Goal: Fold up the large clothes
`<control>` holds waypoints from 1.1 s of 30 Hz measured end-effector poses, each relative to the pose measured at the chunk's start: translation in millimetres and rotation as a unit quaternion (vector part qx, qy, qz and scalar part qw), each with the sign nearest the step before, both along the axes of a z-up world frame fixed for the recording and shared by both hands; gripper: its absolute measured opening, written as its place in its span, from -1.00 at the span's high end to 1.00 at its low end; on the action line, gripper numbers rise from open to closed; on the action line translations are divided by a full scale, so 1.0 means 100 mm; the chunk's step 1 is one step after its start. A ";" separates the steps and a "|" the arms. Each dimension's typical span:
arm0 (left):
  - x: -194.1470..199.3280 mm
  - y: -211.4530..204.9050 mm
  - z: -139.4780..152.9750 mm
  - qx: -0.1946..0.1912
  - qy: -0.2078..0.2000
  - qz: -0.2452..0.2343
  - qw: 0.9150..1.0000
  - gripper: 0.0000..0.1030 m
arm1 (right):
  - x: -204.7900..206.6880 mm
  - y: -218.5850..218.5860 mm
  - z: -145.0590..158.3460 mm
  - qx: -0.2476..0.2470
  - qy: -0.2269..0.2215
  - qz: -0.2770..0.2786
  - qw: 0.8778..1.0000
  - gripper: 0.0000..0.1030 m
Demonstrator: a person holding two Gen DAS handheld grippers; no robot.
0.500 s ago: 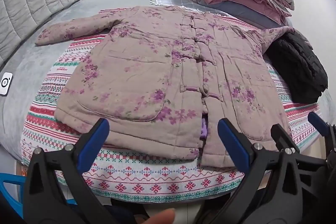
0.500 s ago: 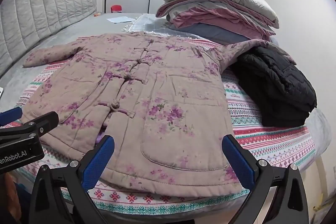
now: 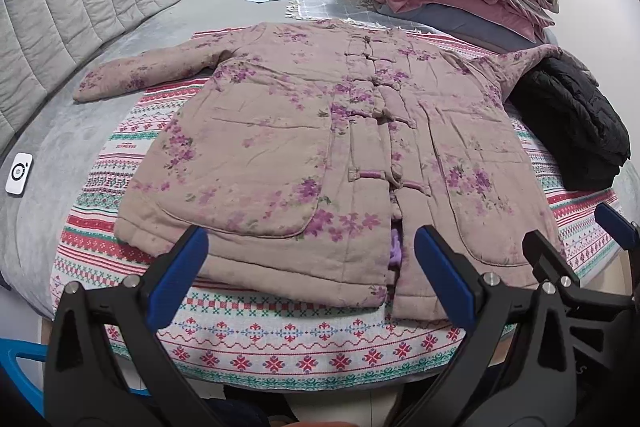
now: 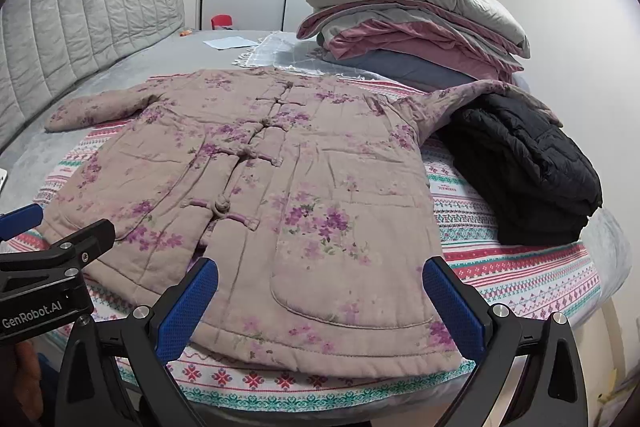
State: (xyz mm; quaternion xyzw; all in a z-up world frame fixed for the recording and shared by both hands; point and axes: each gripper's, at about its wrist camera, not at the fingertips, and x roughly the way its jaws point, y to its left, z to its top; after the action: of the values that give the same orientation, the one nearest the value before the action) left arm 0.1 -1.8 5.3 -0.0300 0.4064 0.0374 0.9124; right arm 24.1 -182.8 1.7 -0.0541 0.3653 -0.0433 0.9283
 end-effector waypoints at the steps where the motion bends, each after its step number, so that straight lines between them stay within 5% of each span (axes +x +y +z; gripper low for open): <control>1: 0.01 0.00 0.00 -0.005 0.002 -0.001 1.000 -0.98 | 0.00 0.00 0.00 0.000 -0.001 0.000 1.000 -1.00; 14: 0.01 0.00 0.01 -0.004 0.014 -0.009 1.000 -0.98 | -0.02 0.02 0.02 0.007 -0.012 0.001 1.000 -1.00; 24: -0.03 0.00 0.00 -0.039 -0.054 -0.014 0.998 -0.98 | -0.02 0.04 0.01 0.002 -0.003 0.004 1.000 -1.00; 33: 0.00 0.00 -0.02 -0.023 -0.013 -0.010 1.000 -0.98 | -0.01 0.05 0.01 0.005 0.002 0.008 1.000 -1.00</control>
State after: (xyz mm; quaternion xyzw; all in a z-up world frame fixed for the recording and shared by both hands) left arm 0.4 -2.0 2.9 -0.0470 0.3954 0.0185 0.9171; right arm 23.3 -178.1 2.3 -0.0527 0.3670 -0.0342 0.9281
